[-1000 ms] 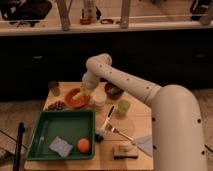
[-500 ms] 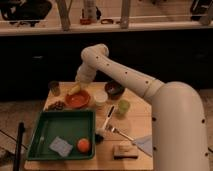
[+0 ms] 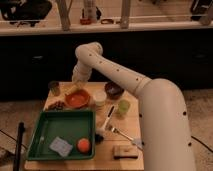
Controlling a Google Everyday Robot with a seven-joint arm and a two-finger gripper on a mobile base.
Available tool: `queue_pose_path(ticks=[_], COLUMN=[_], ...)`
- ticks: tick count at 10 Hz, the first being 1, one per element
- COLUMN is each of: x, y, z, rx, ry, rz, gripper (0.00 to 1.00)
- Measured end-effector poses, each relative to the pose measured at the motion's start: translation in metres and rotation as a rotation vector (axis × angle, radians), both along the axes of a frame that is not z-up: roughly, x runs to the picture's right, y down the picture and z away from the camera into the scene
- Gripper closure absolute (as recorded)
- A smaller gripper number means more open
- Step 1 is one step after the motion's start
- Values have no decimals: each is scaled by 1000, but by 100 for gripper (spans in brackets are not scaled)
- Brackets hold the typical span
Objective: Place banana in red bowl
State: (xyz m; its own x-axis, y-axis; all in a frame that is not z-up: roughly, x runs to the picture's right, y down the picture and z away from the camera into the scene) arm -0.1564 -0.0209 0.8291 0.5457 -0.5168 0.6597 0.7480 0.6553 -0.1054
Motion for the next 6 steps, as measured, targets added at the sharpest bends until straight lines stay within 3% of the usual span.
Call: queue_pose_path(ticks=[2,6], x=[-1,-6], y=[-2,4], z=[5,32], rx=[-7,-57], ry=[8,45], rz=[-9,-41], gripper=[100,100])
